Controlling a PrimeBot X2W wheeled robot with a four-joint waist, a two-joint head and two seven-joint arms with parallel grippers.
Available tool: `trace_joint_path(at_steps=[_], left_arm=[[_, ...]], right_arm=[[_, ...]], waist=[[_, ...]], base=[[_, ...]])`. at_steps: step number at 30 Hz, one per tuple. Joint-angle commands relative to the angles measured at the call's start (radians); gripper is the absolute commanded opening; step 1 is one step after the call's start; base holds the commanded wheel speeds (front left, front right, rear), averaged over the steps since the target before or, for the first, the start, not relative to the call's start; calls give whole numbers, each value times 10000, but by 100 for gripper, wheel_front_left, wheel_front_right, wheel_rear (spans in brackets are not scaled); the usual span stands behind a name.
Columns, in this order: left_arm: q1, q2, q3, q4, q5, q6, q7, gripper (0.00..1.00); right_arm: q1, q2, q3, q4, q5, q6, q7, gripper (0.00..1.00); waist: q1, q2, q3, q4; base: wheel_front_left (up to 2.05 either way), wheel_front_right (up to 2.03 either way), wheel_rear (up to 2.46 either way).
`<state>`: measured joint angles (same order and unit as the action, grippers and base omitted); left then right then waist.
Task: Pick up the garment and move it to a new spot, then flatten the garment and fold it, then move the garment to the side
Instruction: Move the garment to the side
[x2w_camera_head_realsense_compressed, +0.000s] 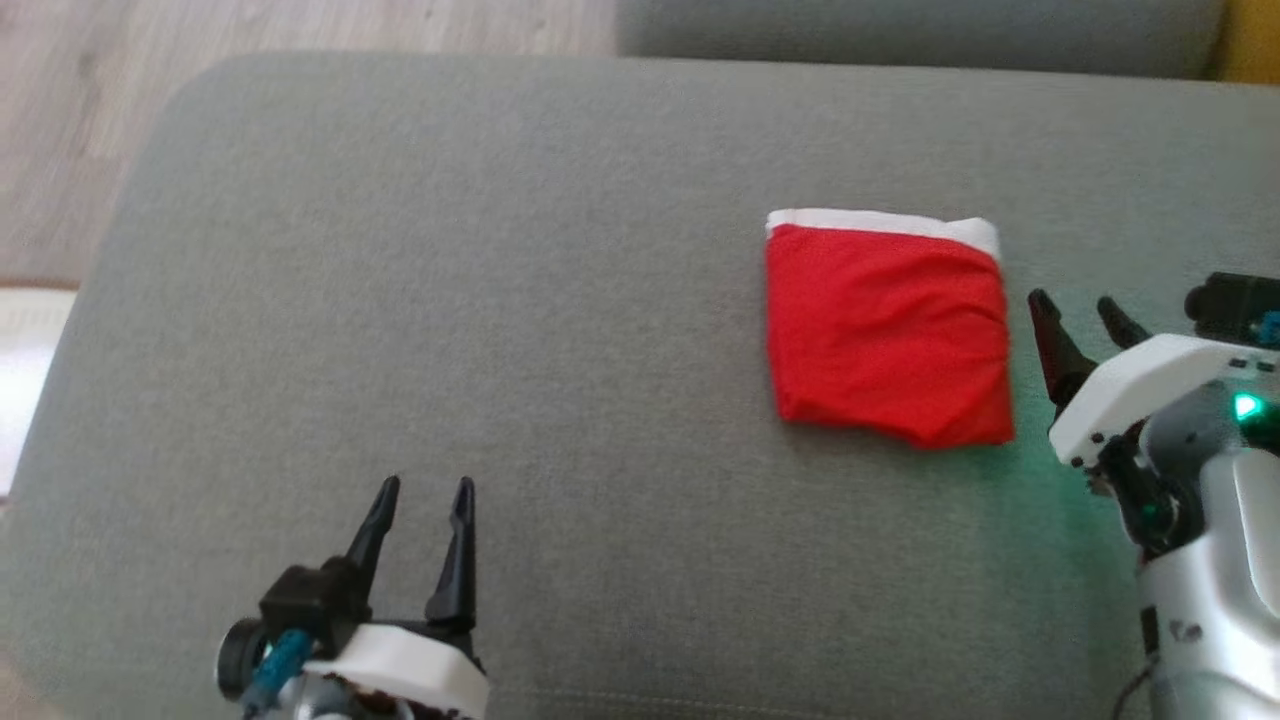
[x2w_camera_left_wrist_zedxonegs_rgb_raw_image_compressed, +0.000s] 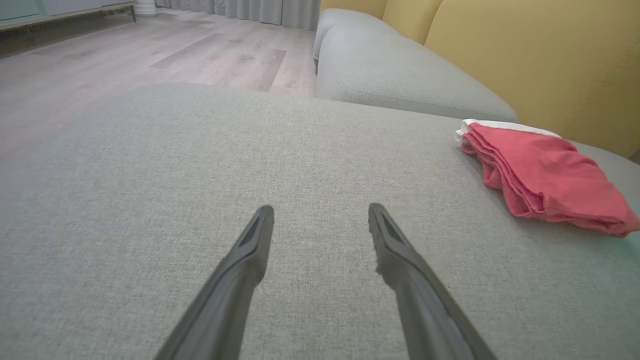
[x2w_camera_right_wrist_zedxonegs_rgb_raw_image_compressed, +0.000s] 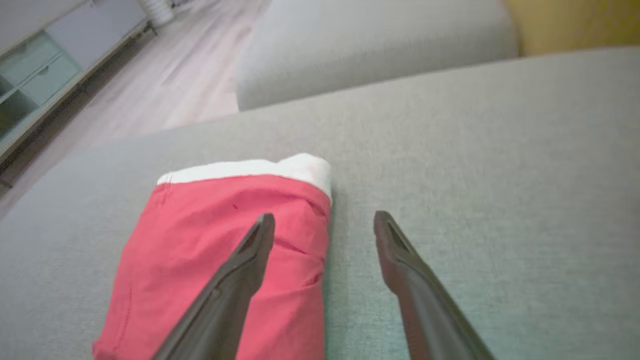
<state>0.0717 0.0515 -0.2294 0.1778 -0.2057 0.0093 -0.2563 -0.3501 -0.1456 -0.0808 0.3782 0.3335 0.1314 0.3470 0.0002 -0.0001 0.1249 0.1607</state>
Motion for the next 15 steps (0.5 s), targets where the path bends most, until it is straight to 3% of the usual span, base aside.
trace_joint_path(at_steps=[1,11,12,13,14,15], left_arm=[[-445,-13,135,-260,-92,74,-55,100],[-719,-13,-141,-234,-254,276,-55,100],[-717,-13,-130,-248,-262,296,-55,100],[-713,-13,-113,-245,-259,304,-55,100],[-708,-13,-82,-238,-250,305,-55,100],[-704,-13,-51,-237,-245,307,-55,100]], right_arm=[[-589,156,4,111,-122,-7,323,100],[-1377,685,-1158,2169,-507,-7,925,100],[-1454,718,-1281,2304,-511,-7,876,66],[-1536,751,-1377,2403,-487,-7,785,7],[-1610,784,-1416,2476,-410,-7,714,0],[-1669,813,-1411,2532,-306,-7,662,0]], waist=[[-2,1,349,399],[-2,1,597,814],[-2,1,614,799],[-2,1,623,763],[-2,1,627,703],[-2,1,627,621]], base=[[0,0,0],[0,0,0],[0,0,0],[0,0,0],[0,0,0],[0,0,0]])
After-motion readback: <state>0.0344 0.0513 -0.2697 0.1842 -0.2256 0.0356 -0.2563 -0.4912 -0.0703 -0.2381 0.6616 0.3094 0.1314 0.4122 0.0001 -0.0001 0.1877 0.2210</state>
